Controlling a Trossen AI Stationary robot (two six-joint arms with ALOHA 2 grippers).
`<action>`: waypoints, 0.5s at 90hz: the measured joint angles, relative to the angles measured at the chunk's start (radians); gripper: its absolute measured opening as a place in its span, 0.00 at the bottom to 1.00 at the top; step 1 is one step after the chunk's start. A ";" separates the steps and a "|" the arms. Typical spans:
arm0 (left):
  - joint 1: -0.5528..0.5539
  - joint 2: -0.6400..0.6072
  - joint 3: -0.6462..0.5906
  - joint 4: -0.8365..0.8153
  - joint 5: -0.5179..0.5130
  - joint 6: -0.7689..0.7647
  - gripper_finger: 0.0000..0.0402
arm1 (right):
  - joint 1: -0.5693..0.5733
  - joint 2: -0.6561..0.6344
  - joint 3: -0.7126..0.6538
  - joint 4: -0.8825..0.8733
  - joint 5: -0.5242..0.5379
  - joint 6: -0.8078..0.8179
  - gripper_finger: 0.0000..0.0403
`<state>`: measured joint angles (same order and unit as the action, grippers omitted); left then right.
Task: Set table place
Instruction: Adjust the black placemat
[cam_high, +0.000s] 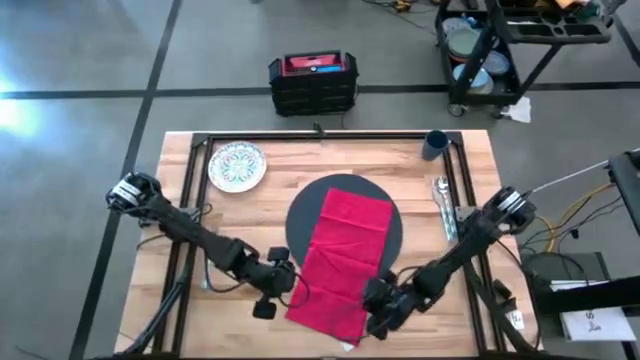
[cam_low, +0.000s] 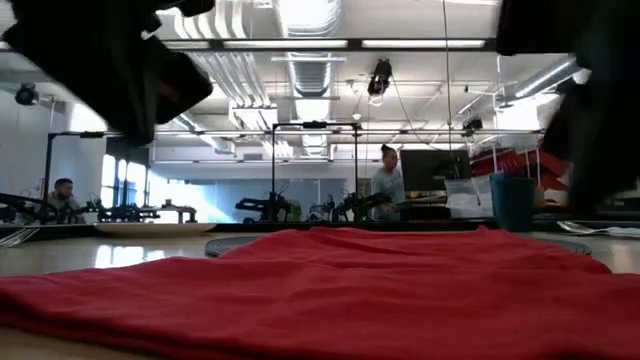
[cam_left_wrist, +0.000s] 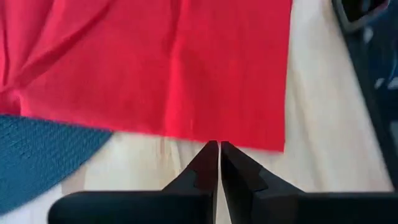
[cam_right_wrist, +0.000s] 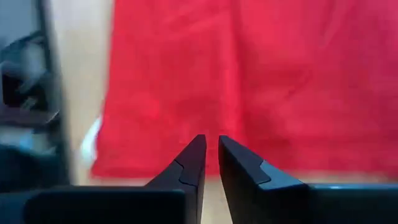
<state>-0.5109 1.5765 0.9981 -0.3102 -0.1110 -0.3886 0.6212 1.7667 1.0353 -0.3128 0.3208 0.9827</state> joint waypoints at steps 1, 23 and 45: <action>0.002 0.001 0.000 0.011 -0.009 -0.002 0.00 | -0.011 -0.007 0.001 -0.030 0.007 -0.010 0.05; 0.166 0.007 -0.003 0.088 -0.306 -0.099 0.00 | -0.356 -0.249 -0.110 -0.173 -0.043 -0.276 0.00; 0.246 0.078 0.005 0.363 0.021 -0.024 0.00 | -0.818 -0.418 -0.244 -0.176 -0.358 -0.507 0.00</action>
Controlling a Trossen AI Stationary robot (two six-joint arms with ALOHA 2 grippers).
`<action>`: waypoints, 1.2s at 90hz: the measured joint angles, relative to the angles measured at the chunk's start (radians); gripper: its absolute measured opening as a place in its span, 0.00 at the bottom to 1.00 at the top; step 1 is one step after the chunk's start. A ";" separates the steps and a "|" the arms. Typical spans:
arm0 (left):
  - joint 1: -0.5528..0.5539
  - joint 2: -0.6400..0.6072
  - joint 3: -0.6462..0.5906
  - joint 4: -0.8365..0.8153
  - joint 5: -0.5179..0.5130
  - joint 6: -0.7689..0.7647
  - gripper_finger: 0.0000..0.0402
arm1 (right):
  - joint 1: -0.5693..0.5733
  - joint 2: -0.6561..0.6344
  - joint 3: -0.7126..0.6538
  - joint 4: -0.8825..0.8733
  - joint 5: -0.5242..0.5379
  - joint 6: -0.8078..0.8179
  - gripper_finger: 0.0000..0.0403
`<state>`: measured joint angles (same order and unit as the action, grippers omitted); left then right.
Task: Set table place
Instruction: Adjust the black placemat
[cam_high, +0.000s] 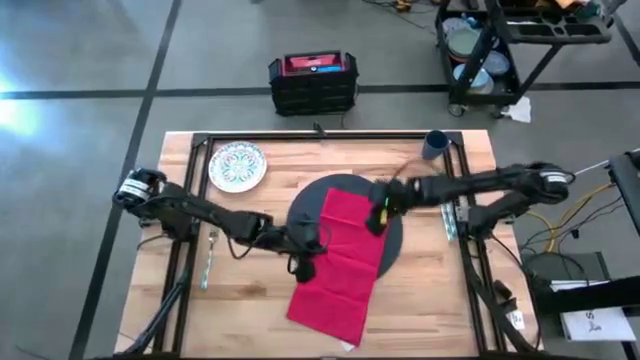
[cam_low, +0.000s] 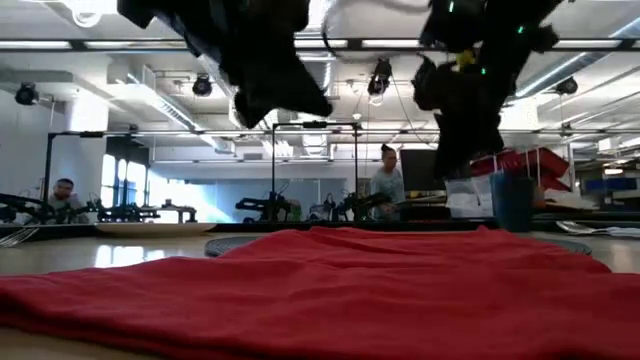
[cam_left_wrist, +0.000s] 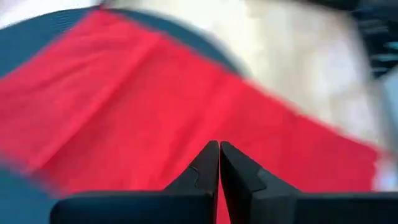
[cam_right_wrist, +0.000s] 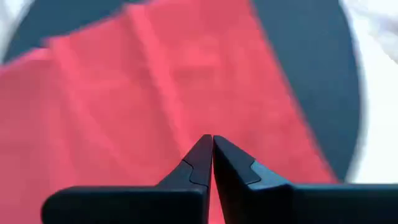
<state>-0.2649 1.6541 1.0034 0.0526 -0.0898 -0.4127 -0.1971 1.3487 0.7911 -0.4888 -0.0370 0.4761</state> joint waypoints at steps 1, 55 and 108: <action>-0.002 0.009 0.000 0.004 0.013 -0.002 0.00 | -0.012 0.000 -0.002 0.000 -0.011 -0.006 0.00; -0.039 0.231 0.062 -0.128 0.387 -0.052 0.00 | -0.095 0.266 -0.005 0.069 -0.186 -0.137 0.00; 0.168 0.171 0.056 -0.583 0.398 0.288 0.00 | 0.026 -0.013 -0.228 -0.012 -0.197 0.096 0.00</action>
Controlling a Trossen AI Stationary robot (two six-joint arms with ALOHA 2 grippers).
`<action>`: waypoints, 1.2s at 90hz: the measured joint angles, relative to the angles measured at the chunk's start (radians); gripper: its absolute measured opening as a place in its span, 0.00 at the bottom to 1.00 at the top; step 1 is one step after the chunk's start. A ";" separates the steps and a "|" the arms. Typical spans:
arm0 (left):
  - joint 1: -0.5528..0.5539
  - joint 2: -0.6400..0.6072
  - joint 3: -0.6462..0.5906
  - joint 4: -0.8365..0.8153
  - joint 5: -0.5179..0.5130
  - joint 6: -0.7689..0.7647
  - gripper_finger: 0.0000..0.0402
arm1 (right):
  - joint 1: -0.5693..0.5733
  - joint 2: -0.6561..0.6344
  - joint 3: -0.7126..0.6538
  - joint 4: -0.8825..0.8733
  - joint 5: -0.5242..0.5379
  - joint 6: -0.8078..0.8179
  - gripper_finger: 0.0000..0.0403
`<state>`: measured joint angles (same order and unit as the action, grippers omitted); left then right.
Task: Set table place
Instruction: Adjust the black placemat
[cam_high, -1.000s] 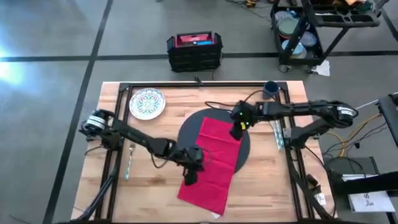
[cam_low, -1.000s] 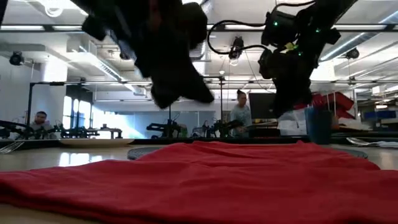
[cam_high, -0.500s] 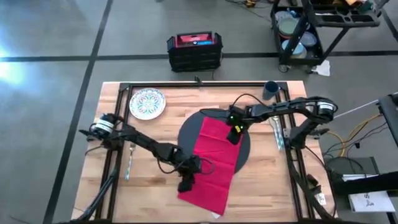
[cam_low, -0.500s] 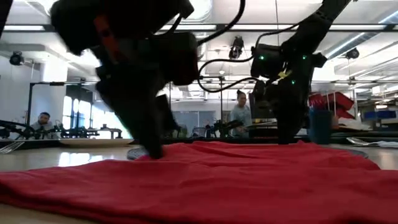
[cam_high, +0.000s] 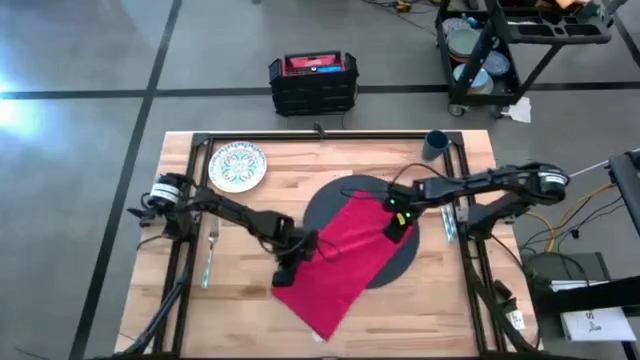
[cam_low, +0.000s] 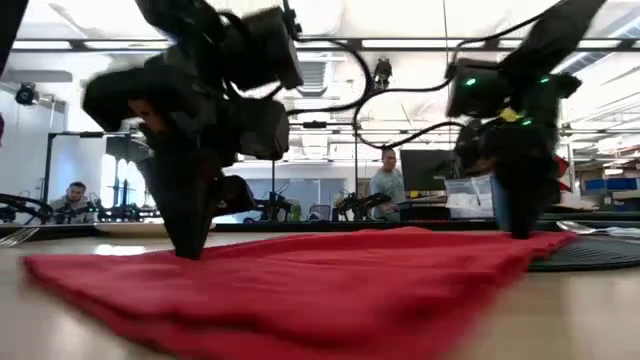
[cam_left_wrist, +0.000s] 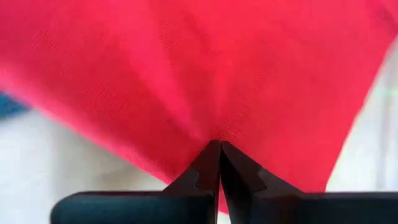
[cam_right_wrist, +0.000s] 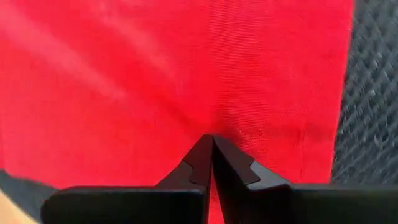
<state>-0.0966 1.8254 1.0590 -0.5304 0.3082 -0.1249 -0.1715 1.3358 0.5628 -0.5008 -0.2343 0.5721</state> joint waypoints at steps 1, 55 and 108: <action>0.008 -0.003 0.000 -0.005 -0.006 0.007 0.00 | 0.007 -0.007 -0.005 0.001 0.000 0.012 0.00; 0.374 -0.216 0.057 -0.039 -0.051 0.044 0.00 | 0.413 -0.124 0.039 0.039 0.323 0.438 0.00; -0.140 0.000 0.008 0.119 -0.320 -0.276 0.00 | -0.114 0.028 0.018 0.091 0.023 0.010 0.00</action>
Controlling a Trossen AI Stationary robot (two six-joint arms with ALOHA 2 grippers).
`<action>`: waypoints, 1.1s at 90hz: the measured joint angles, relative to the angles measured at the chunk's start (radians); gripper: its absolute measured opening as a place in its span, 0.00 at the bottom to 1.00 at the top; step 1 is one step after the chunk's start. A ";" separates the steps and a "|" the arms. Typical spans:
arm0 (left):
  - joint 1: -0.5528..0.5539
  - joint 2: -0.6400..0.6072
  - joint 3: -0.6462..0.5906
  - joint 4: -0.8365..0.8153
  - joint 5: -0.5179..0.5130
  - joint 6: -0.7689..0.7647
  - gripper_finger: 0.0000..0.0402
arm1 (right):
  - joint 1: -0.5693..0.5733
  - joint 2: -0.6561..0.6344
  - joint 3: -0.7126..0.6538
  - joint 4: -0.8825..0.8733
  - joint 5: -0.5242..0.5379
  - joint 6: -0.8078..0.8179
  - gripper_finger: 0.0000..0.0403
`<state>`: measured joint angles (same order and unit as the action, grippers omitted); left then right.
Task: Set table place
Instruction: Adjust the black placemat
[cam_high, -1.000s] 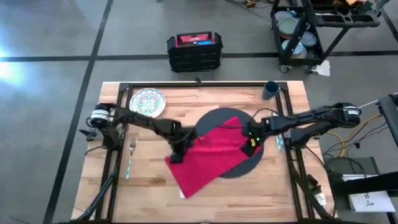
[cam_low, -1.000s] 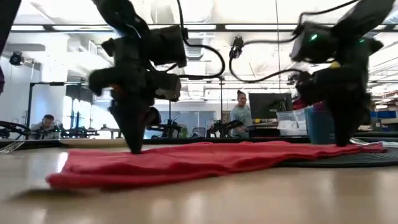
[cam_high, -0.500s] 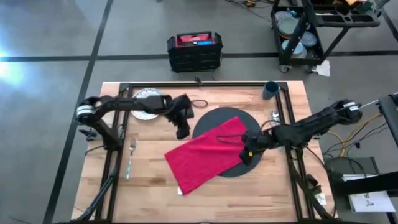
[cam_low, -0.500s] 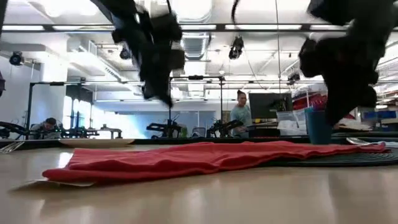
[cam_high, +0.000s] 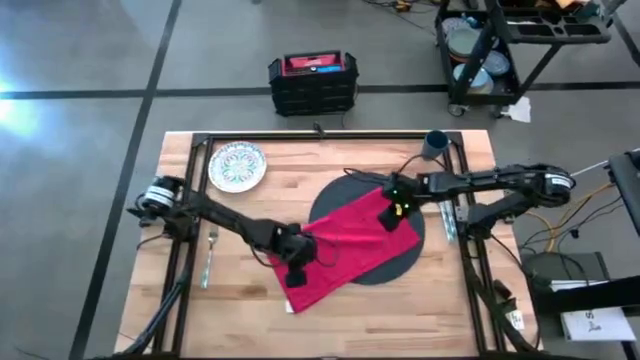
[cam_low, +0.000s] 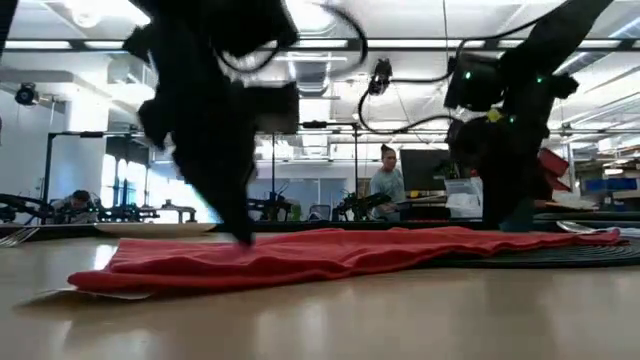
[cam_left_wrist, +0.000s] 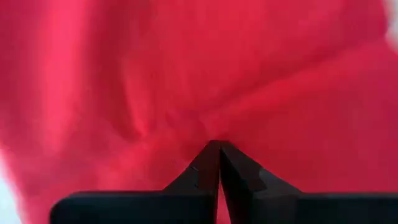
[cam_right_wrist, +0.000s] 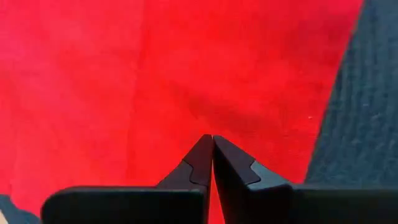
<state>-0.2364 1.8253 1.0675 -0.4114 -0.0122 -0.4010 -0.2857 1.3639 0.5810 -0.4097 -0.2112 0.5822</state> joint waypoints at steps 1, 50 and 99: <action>0.000 0.002 0.000 -0.007 0.003 0.002 0.00 | 0.004 0.003 -0.001 -0.001 -0.001 0.001 0.00; 0.262 -0.035 -0.011 -0.227 0.029 0.355 0.00 | 0.459 -0.063 -0.111 0.159 0.102 0.443 0.00; 0.506 -0.184 0.126 -0.228 0.006 0.315 0.00 | 0.746 0.005 0.051 0.116 0.421 0.673 0.00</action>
<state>0.2701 1.6413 1.1938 -0.6396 -0.0060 -0.0859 0.4606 1.3689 0.6318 -0.2942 0.2094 1.2557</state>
